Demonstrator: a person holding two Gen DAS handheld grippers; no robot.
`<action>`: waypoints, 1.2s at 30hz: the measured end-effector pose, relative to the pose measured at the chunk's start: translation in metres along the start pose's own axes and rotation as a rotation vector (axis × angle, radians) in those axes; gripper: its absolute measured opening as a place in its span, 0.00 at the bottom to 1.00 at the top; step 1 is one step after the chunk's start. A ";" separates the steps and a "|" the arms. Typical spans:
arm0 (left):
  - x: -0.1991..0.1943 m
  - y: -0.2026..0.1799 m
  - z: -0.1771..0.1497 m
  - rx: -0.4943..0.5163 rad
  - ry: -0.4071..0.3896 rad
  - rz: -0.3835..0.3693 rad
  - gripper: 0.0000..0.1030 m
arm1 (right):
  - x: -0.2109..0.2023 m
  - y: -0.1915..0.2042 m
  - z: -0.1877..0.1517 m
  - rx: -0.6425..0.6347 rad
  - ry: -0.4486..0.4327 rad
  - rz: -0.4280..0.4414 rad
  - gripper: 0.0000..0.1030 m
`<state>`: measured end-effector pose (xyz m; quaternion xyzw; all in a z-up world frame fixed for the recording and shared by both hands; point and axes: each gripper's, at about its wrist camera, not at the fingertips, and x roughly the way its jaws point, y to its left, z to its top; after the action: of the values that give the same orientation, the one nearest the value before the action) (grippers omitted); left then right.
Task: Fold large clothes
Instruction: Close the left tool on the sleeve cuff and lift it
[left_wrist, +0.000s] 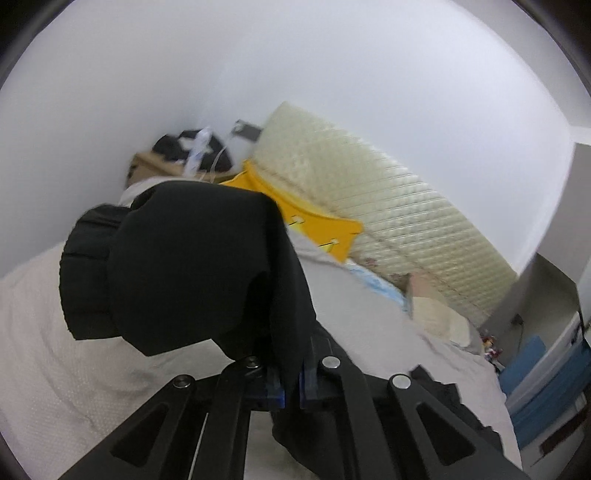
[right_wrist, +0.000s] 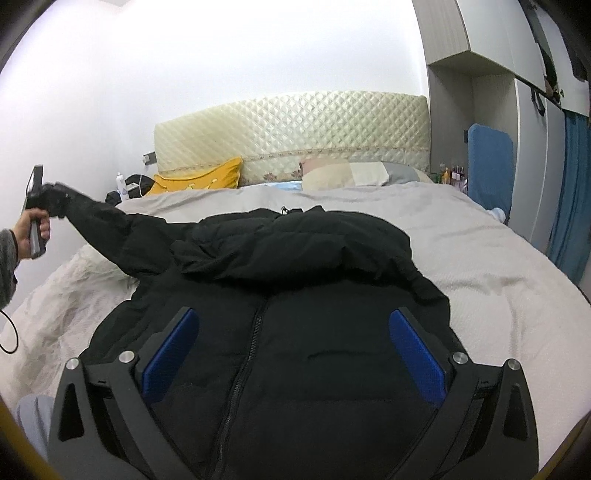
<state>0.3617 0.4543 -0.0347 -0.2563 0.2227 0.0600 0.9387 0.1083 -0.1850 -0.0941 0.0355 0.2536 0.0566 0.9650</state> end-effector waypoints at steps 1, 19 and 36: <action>-0.009 -0.014 0.003 0.017 -0.007 -0.011 0.03 | -0.003 -0.001 0.000 -0.001 -0.008 0.001 1.00; -0.088 -0.253 -0.009 0.341 -0.106 -0.142 0.03 | -0.056 -0.054 0.009 -0.007 -0.130 0.021 1.00; -0.053 -0.460 -0.140 0.605 0.016 -0.321 0.02 | -0.053 -0.105 0.014 0.084 -0.122 0.005 1.00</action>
<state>0.3646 -0.0132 0.0909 0.0014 0.1945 -0.1595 0.9678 0.0794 -0.2965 -0.0665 0.0800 0.1962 0.0459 0.9762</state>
